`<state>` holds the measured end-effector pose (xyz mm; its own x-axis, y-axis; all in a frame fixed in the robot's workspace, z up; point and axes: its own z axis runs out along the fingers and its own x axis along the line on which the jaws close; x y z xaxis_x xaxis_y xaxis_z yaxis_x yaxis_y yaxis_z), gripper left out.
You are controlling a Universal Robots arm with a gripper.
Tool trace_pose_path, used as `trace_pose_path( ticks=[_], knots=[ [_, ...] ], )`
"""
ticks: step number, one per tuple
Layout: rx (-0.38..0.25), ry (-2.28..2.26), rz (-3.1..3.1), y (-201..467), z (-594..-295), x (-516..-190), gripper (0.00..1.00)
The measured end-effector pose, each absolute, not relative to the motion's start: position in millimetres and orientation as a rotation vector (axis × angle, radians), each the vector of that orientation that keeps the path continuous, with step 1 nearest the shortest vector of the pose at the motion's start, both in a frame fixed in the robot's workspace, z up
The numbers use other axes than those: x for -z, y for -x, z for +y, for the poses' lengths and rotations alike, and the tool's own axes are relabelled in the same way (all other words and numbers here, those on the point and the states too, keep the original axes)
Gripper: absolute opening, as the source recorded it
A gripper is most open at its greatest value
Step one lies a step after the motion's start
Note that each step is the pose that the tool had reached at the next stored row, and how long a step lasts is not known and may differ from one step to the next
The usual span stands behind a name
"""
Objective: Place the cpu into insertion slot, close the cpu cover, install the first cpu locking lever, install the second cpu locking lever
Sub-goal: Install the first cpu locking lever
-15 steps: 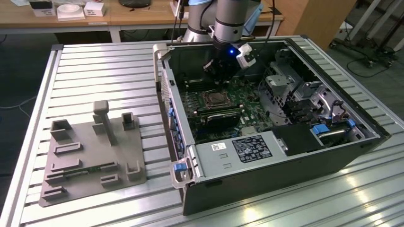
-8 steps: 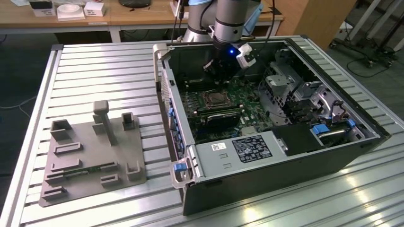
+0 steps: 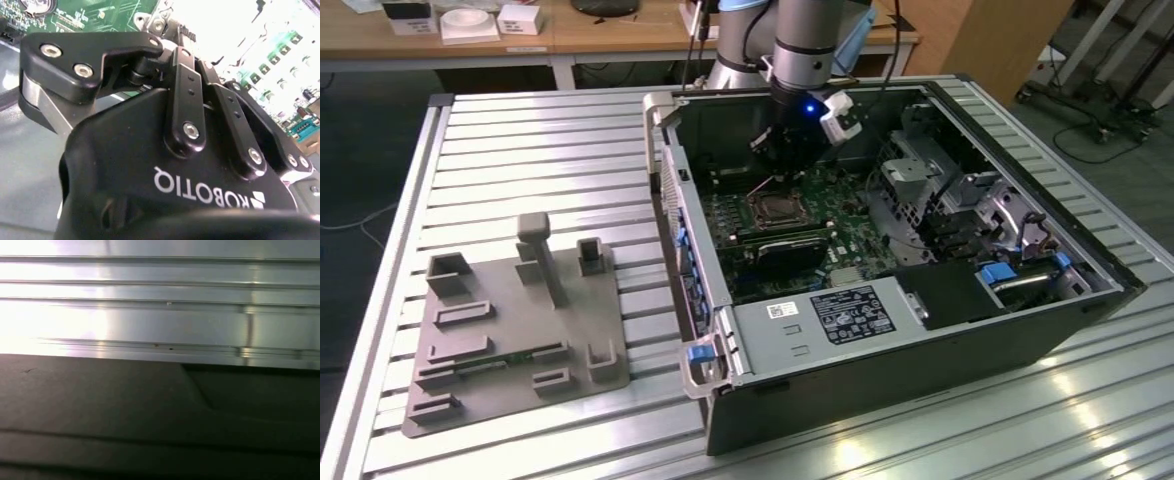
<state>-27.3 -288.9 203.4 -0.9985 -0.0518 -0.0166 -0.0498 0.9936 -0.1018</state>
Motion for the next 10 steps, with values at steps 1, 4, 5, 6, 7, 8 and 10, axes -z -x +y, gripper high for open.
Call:
trace_pose_path(
  ticks=[1, 4, 5, 6, 7, 8, 10],
  knots=[
    [0.158, 0.079, 3.117, 27.3, -288.9, -203.4, 0.1],
    [0.158, 0.079, 3.117, 27.3, -288.9, -205.0, 0.1],
    [0.158, 0.079, 3.117, 27.3, -288.9, -206.0, 0.1],
    [0.158, 0.079, 3.117, 27.3, -288.9, -207.1, 0.1],
    [0.158, 0.079, 3.117, 27.3, -289.3, -207.6, 0.1],
    [0.158, 0.079, 3.117, 27.3, -290.1, -207.6, 0.1],
    [0.158, 0.078, 3.117, 27.3, -293.6, -207.7, 0.1]
  ],
)
